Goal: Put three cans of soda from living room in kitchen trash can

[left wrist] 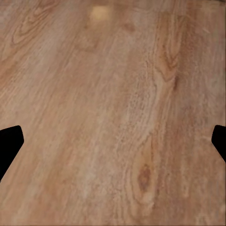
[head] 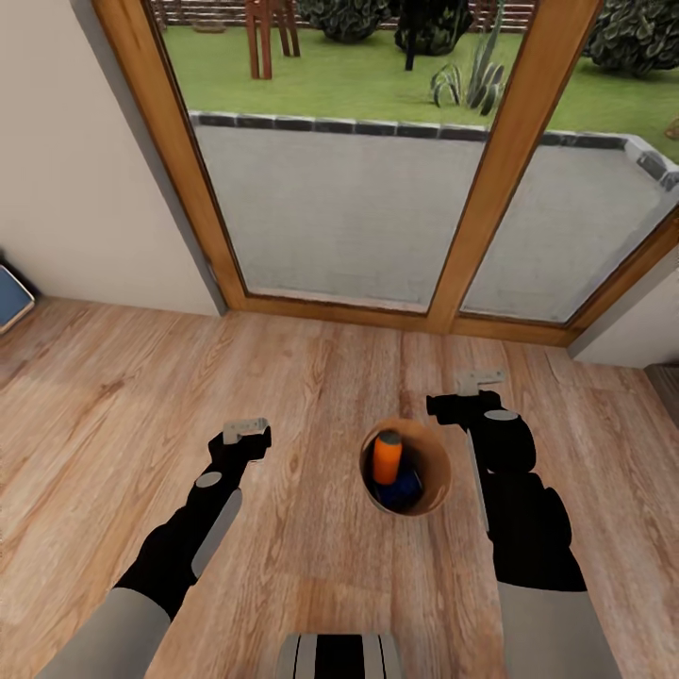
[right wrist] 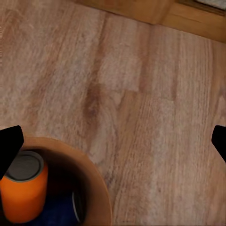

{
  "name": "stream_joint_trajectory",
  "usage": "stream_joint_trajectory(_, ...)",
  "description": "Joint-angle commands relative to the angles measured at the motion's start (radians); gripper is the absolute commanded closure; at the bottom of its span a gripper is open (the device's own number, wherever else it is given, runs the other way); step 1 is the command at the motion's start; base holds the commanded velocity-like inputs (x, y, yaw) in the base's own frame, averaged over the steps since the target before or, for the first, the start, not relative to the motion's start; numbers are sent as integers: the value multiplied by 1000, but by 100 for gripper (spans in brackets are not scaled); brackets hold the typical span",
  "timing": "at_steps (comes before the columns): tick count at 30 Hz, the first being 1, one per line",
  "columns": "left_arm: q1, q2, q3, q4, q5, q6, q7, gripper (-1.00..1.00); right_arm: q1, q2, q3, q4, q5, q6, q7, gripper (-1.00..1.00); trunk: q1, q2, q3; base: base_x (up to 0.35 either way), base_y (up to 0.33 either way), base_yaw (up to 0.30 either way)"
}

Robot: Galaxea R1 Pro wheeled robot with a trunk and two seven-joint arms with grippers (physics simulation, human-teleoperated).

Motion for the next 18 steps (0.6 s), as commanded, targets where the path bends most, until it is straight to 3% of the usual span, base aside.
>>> stream_joint_trajectory(1,0,0,0,-1,0,1,0,-100,0,0,0,0,0,0,0,-100,-4,7,3,0,0,0)
stream_joint_trajectory(5,52,1,2,-124,0,66,1,-100,2,3,1,0,0,1,1,-100,-19,35,16,0,0,0)
stream_joint_trajectory(6,98,1,2,-218,0,112,2,-100,2,5,1,0,0,1,1,-100,-23,42,19,0,0,0)
stream_joint_trajectory(9,154,0,3,-322,0,160,2,-100,3,6,1,0,0,3,1,-100,-35,63,28,0,0,0)
stream_joint_trajectory(14,194,0,3,-401,0,192,3,-100,14,6,2,0,0,2,2,-100,-54,98,44,0,0,0)
stream_joint_trajectory(17,213,1,2,-447,0,218,4,-100,100,4,1,0,-1,-56,6,-100,-65,119,53,0,0,0)
stream_joint_trajectory(18,213,1,2,-447,0,218,4,-100,100,4,1,0,-1,-56,6,-100,-69,126,56,0,0,0)
